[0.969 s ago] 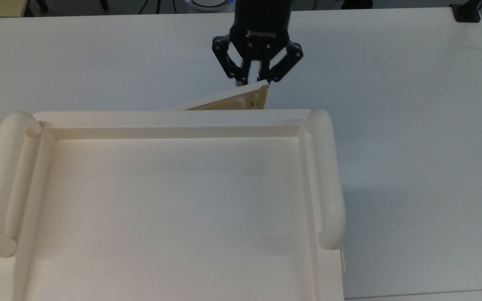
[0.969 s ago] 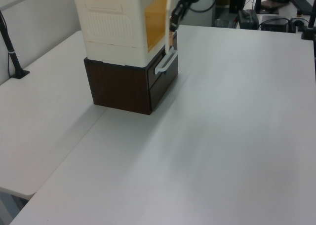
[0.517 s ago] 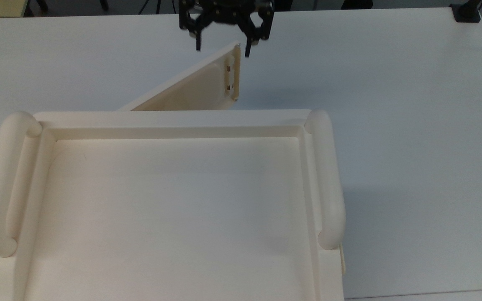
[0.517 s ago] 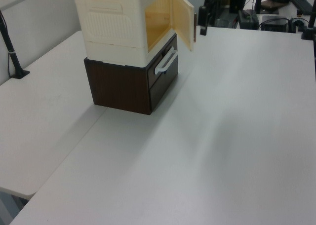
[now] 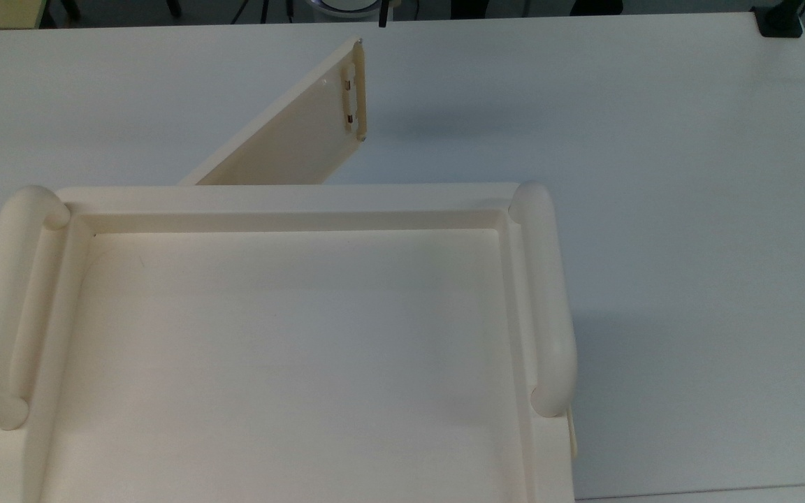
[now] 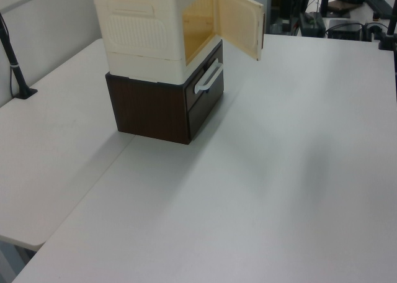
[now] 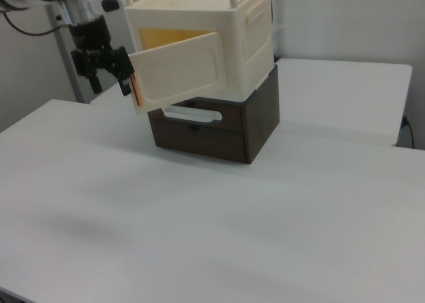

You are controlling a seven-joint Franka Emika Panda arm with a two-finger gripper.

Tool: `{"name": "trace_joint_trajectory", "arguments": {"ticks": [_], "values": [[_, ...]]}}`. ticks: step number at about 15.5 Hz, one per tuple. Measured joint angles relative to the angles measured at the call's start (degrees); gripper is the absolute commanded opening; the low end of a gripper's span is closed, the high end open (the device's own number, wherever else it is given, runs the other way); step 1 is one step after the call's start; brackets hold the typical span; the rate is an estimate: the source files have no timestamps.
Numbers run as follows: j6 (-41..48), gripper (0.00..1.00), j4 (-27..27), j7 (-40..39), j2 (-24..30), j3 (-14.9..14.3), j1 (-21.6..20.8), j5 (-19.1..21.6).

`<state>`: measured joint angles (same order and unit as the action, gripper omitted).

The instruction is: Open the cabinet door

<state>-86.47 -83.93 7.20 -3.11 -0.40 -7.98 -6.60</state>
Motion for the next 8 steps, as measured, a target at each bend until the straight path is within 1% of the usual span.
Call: {"name": "trace_joint_trajectory", "arguments": {"ticks": [3,8], "values": [[-0.8,1.00,-3.5,-0.9,1.3,0.0,1.0,0.0],[-2.2,1.00,-5.0,-1.4,1.2,0.0,2.4,0.0]]}}
